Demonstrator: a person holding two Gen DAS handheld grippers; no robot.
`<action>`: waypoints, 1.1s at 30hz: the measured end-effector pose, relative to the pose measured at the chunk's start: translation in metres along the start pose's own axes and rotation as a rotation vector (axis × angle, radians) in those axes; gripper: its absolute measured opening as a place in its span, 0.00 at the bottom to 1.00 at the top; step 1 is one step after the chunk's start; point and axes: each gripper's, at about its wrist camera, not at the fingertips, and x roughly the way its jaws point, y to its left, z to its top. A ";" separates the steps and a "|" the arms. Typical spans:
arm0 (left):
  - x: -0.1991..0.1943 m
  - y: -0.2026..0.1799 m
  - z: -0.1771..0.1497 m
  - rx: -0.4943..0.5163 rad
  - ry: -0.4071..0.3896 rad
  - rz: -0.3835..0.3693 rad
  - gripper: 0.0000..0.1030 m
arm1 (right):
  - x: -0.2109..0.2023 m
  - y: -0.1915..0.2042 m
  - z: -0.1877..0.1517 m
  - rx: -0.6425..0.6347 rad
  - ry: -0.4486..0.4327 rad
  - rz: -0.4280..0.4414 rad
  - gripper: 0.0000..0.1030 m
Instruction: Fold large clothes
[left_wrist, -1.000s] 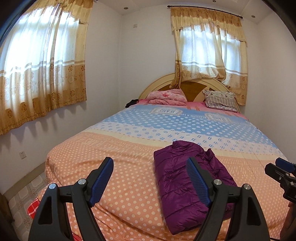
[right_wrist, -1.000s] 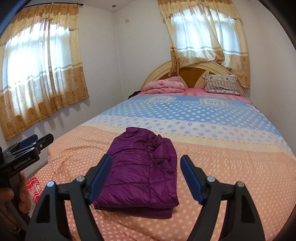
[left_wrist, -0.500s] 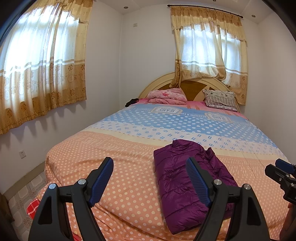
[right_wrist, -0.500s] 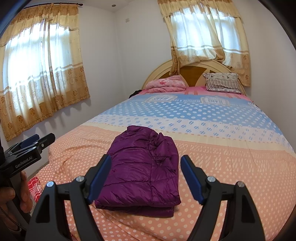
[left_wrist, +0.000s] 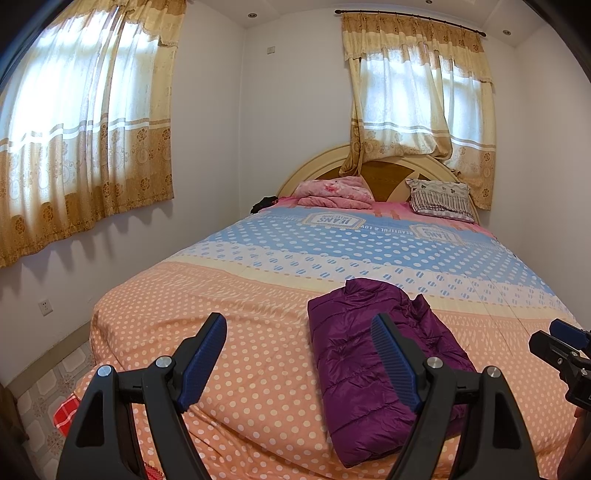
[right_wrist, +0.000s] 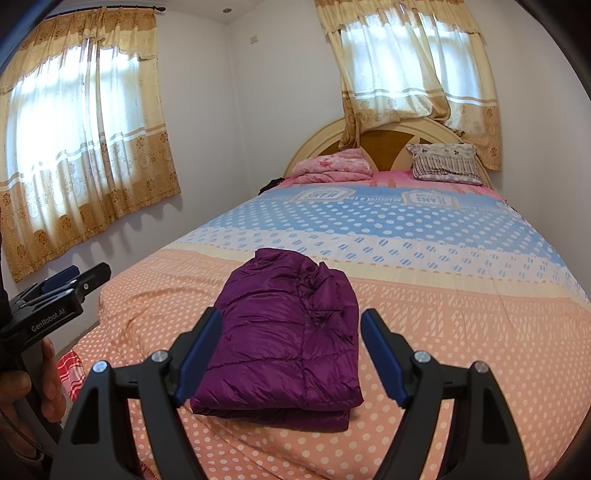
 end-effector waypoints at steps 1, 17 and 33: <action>0.000 0.000 0.000 0.001 -0.001 0.000 0.79 | 0.000 0.000 0.000 0.001 0.000 0.002 0.78; 0.001 -0.002 -0.002 0.003 0.007 0.002 0.79 | 0.000 0.004 -0.005 0.001 0.006 0.005 0.78; 0.005 -0.004 -0.002 0.015 0.025 -0.027 0.79 | 0.001 0.005 -0.004 0.002 0.006 0.005 0.78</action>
